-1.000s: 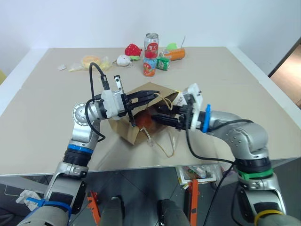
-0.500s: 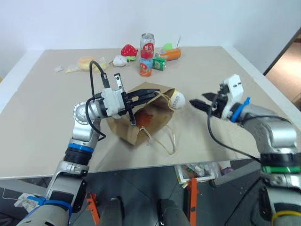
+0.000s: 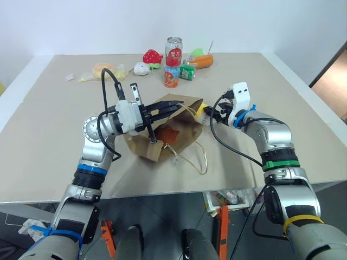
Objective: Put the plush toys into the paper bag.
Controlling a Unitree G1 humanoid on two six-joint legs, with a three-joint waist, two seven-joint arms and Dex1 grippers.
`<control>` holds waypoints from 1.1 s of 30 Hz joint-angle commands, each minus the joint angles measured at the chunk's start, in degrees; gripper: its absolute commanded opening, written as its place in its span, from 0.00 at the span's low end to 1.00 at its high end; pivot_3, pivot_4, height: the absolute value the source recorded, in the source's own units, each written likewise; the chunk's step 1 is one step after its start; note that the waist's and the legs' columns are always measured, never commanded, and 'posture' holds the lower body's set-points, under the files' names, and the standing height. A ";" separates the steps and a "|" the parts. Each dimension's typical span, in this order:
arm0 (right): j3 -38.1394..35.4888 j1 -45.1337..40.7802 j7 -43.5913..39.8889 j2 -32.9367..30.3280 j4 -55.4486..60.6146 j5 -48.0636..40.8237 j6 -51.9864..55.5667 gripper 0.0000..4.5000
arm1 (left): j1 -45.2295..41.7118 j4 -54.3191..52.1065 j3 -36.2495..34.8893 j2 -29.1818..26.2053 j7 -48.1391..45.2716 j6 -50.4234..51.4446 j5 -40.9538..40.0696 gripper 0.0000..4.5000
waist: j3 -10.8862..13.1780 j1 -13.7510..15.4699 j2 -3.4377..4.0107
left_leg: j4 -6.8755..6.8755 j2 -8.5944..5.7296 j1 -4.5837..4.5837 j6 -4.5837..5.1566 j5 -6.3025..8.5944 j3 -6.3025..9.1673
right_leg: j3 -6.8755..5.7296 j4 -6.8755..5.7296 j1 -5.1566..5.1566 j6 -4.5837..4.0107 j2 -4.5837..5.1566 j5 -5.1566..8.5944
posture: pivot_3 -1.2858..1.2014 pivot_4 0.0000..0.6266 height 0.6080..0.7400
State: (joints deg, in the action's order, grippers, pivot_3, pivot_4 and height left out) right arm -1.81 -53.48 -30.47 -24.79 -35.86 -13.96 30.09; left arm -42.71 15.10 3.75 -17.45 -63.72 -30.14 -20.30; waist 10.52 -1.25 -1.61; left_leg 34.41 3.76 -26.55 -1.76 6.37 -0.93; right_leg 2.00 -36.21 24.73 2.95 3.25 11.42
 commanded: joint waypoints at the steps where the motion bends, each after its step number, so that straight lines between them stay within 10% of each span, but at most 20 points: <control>1: 0.07 -1.64 -2.42 0.78 0.22 0.13 0.14 0.80 | -0.23 -1.96 -0.93 -0.68 0.81 -0.55 -0.34 0.00 | 0.00 -0.02 0.00 | 0.00 0.00 0.01 0.00 0.00 0.00 | 0.01 0.00 0.00 -0.01 0.00 -0.01 | 0.52 0.24 1.00; 6: 0.28 -1.19 -1.59 2.18 -0.69 1.28 0.07 0.75 | -0.11 -2.09 -0.87 -0.83 0.89 -0.52 -0.38 0.00 | 0.00 -0.05 0.00 | 0.01 0.00 0.01 0.01 0.00 -0.01 | 0.01 -0.06 0.05 -0.03 -0.01 -0.03 | 0.52 0.24 1.00; 17: -1.31 1.26 -0.91 0.27 2.85 1.32 -0.11 0.00 | -0.45 -1.51 -0.57 -0.59 0.66 -0.78 -0.49 0.00 | 0.00 -0.05 0.00 | 0.01 0.00 0.01 0.01 -0.01 -0.02 | 0.02 -0.07 0.06 -0.03 -0.01 -0.03 | 0.52 0.24 1.00; 33: -17.13 30.81 -23.26 -22.90 52.04 -21.14 15.97 0.00 | 0.05 -1.49 -0.22 -0.37 -0.28 -0.86 -0.94 0.00 | -0.02 -0.43 0.03 | 0.02 -0.02 0.02 0.00 0.01 -0.12 | 0.20 -0.07 0.11 0.04 0.00 0.03 | 0.52 0.24 1.00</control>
State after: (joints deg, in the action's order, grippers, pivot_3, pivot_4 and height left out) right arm -15.92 -23.38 -51.55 -45.88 9.53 -30.52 44.79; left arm -42.32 15.13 3.90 -17.87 -64.08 -30.52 -20.38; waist 10.50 -1.68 -1.58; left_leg 34.49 3.73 -26.41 -1.76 6.38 -1.10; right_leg 2.29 -36.28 24.80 2.95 3.25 11.33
